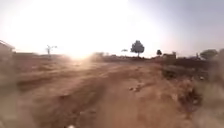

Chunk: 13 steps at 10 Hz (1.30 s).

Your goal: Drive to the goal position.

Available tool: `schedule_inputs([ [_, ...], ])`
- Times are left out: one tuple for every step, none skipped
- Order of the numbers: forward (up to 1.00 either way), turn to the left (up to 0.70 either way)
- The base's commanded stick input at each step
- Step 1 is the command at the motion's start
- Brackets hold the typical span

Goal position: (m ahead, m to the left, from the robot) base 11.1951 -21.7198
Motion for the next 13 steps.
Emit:
schedule_inputs([
  [0.7, 0.0],
  [0.7, 0.0],
  [0.7, 0.0],
  [0.7, 0.0],
  [0.7, 0.0],
  [0.7, 0.0],
  [0.7, 0.0],
  [0.7, 0.0],
  [0.7, 0.0],
  [0.7, 0.0],
  [0.7, 0.0],
  [0.7, 0.0],
  [0.7, 0.0],
])
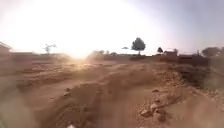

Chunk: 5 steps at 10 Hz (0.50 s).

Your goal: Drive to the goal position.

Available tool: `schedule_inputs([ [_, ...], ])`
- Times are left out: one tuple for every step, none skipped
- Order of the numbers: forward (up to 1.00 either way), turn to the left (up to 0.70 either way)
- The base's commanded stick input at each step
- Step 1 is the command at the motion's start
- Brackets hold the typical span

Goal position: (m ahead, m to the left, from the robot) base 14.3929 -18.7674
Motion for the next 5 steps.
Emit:
schedule_inputs([
  [0.7, 0.0],
  [0.7, 0.0],
  [0.7, 0.0],
  [0.7, 0.0],
  [0.7, 0.0],
])
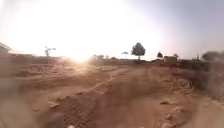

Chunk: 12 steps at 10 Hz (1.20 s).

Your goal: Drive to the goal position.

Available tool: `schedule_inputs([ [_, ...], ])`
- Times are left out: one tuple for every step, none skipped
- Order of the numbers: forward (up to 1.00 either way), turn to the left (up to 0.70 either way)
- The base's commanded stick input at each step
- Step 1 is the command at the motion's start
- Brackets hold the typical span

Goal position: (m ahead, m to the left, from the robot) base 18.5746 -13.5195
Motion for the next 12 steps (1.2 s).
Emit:
schedule_inputs([
  [0.7, -0.22],
  [0.7, -0.34],
  [0.7, -0.35],
  [0.7, -0.35],
  [0.7, -0.35],
  [0.7, -0.35],
  [0.7, -0.16],
  [0.7, 0.0],
  [0.7, 0.0],
  [0.7, 0.0],
  [0.7, 0.0],
  [0.7, 0.0],
])
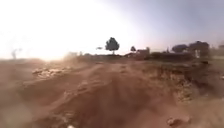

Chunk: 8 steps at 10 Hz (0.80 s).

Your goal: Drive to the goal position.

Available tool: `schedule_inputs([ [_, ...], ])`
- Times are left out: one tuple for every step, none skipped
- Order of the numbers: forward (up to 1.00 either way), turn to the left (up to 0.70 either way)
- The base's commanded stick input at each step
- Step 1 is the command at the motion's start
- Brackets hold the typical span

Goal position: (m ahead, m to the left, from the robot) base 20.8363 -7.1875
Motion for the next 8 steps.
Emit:
schedule_inputs([
  [0.7, 0.0],
  [0.7, 0.0],
  [0.7, 0.0],
  [0.7, 0.0],
  [0.7, 0.0],
  [0.7, 0.0],
  [0.7, 0.0],
  [0.7, 0.0],
])
